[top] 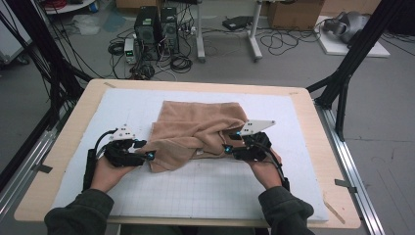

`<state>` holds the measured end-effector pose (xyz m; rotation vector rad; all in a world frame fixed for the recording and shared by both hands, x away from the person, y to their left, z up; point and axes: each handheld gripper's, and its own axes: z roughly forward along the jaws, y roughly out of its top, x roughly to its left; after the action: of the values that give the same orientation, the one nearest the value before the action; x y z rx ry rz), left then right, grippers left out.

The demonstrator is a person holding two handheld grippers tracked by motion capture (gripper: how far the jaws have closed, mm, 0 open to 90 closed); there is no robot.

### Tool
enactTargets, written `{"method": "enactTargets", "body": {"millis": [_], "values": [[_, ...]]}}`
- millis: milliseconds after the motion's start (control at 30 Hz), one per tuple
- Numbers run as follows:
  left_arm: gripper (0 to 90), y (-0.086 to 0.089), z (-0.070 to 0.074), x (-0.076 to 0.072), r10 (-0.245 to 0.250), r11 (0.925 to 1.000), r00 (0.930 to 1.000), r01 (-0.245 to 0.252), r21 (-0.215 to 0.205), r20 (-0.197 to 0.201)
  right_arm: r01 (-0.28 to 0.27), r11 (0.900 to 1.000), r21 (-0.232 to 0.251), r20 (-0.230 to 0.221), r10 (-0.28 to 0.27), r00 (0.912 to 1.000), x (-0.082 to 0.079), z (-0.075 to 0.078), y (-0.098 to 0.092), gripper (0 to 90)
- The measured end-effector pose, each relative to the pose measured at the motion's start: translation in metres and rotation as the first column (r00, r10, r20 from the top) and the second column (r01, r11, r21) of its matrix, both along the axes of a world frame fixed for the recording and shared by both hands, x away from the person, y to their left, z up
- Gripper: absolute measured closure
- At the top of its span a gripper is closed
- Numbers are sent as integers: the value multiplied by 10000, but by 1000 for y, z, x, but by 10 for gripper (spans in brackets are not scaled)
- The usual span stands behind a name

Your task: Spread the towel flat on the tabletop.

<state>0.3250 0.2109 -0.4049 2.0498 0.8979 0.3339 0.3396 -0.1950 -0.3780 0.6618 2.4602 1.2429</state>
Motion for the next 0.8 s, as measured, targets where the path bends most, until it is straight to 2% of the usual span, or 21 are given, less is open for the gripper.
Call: {"method": "enactTargets", "body": {"millis": [67,133,167,233,300,333,367,400,467,567,633,667,800], "values": [[466,-3,-3,3,-86,9999,9999,87,110,-120,-182,9998,111,-241,185,9995,0,-9,5,520],[520,-8,-6,5,-207,9995,9996,211,227,-187,-329,9994,-117,-349,325,9989,2,-18,14,512],[566,-10,-7,5,-294,9990,9993,300,322,-211,-336,9993,-183,-478,327,9983,4,-22,19,510],[680,-14,-10,6,-514,9975,9982,528,459,-313,-326,9989,-340,-439,311,9985,9,-30,28,516],[808,-16,-12,5,-721,9960,9969,736,505,-313,-246,9987,-449,-536,222,9983,15,-37,35,629],[823,-15,-11,5,-743,9959,9968,758,503,-300,-290,9982,-529,-589,259,9979,17,-39,39,786],[832,-14,-10,5,-723,9963,9969,736,447,-303,-625,9963,-589,-674,585,9960,19,-42,40,832],[838,-12,-9,4,-730,9964,9970,740,412,-267,-647,9962,-590,-761,602,9953,20,-42,41,839],[845,-6,-5,2,-610,9976,9980,615,334,-137,-783,9949,-633,-739,736,9945,18,-37,38,845],[848,1,3,-4,-404,9992,9992,404,-55,77,-896,9950,-438,-620,868,9943,12,-22,27,845],[849,3,9,-8,-426,9985,9988,434,-323,241,-941,9944,-478,-510,917,9945,6,-9,18,845],[849,3,13,-10,-456,9984,9983,468,-330,358,-1006,9938,-464,-437,986,9942,3,-3,13,845],[849,1,29,-17,-572,9969,9954,611,-488,775,-901,9959,-88,-193,899,9958,-4,25,-9,845]]}}
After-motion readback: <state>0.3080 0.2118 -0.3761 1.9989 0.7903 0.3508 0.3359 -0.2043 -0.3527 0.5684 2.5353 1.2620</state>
